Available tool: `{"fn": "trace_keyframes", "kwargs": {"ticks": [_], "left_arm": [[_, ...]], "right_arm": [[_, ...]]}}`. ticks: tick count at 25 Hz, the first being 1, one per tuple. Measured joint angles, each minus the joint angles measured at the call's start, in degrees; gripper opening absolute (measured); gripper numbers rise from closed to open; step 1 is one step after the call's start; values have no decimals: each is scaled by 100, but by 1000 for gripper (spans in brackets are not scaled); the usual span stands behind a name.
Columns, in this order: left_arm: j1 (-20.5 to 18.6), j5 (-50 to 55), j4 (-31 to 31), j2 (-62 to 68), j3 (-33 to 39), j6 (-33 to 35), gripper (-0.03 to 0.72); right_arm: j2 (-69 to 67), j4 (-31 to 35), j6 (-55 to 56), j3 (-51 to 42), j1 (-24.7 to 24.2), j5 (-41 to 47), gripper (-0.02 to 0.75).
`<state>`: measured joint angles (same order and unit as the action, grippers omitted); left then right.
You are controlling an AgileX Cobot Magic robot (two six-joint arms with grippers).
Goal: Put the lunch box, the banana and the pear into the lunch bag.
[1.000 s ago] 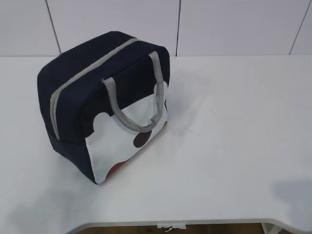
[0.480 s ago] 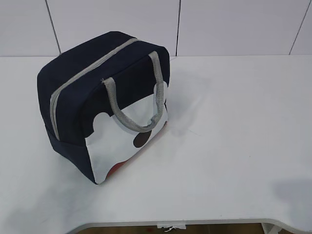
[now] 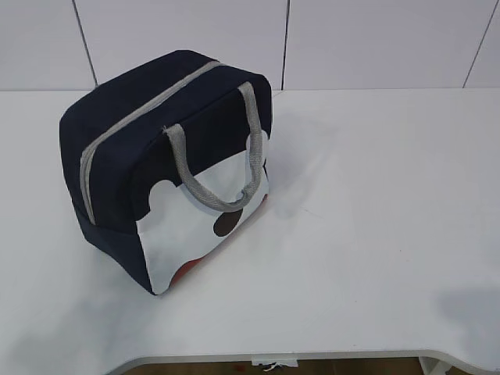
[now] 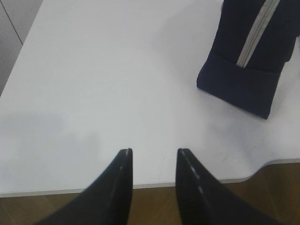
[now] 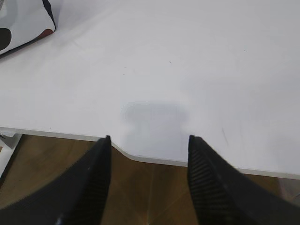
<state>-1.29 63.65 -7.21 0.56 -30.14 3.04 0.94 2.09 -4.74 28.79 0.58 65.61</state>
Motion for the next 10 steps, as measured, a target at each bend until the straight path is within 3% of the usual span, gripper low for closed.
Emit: {"fn": "trace_keyframes", "kwargs": {"ticks": [10], "left_arm": [[0,0,0,0,0,0,240]], "right_arm": [[0,0,0,0,0,0,416]]}}
